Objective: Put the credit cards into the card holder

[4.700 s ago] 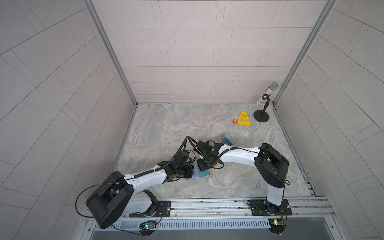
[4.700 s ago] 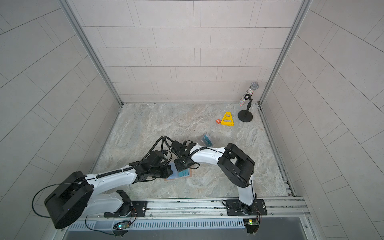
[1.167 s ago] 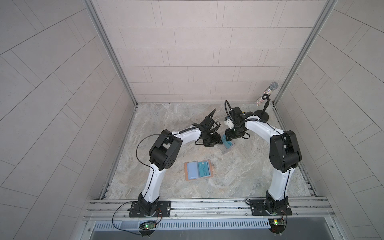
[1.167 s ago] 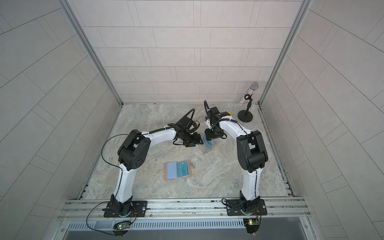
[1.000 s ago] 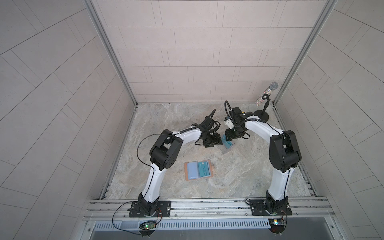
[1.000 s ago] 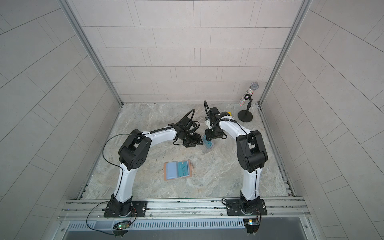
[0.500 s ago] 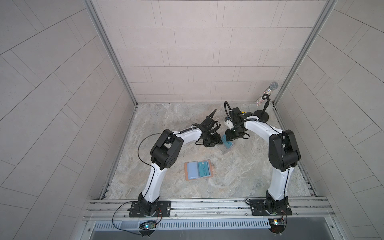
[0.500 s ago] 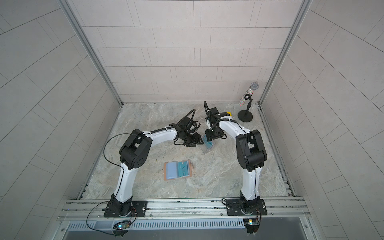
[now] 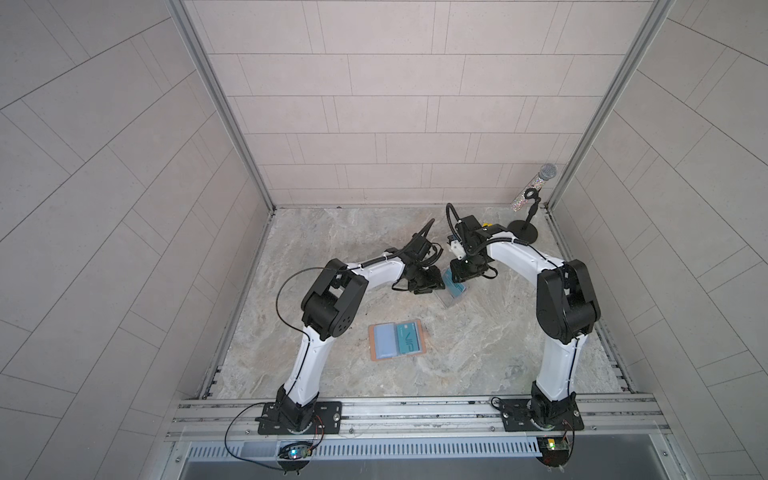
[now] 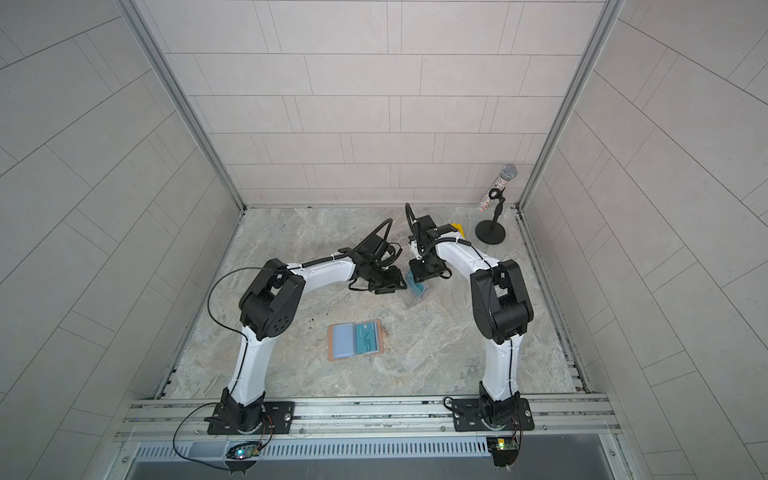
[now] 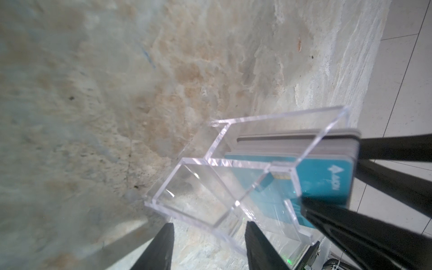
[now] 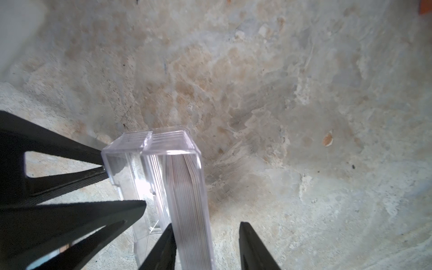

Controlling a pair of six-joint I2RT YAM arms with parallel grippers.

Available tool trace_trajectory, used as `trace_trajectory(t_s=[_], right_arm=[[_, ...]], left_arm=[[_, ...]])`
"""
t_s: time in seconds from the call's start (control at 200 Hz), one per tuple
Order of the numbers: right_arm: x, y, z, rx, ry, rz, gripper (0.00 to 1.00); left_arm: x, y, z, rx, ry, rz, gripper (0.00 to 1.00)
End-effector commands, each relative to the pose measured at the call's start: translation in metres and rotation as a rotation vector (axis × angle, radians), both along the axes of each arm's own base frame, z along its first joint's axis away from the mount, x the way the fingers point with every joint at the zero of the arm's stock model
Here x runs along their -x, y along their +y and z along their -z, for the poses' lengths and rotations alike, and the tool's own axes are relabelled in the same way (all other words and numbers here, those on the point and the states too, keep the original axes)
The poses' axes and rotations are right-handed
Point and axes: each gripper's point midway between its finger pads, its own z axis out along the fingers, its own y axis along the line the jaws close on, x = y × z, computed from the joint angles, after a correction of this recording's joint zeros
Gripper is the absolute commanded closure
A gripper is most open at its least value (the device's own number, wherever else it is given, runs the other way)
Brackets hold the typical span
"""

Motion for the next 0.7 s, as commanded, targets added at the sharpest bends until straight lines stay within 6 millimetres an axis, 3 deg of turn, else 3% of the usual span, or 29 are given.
trace_trajectory(t_s=[0.0, 0.521, 0.696], right_arm=[[-0.001, -0.019, -0.008, 0.084, -0.014, 0.012, 0.57], [0.000, -0.021, -0.031, 0.085, -0.052, 0.011, 0.62], [0.001, -0.021, -0.036, 0.082, -0.058, 0.007, 0.70]], left_arm=[[0.025, 0.031, 0.044, -0.161, 0.088, -0.008, 0.48], [0.029, 0.035, 0.046, -0.175, 0.092, -0.006, 0.52], [0.029, 0.035, 0.045, -0.172, 0.088, -0.004, 0.51]])
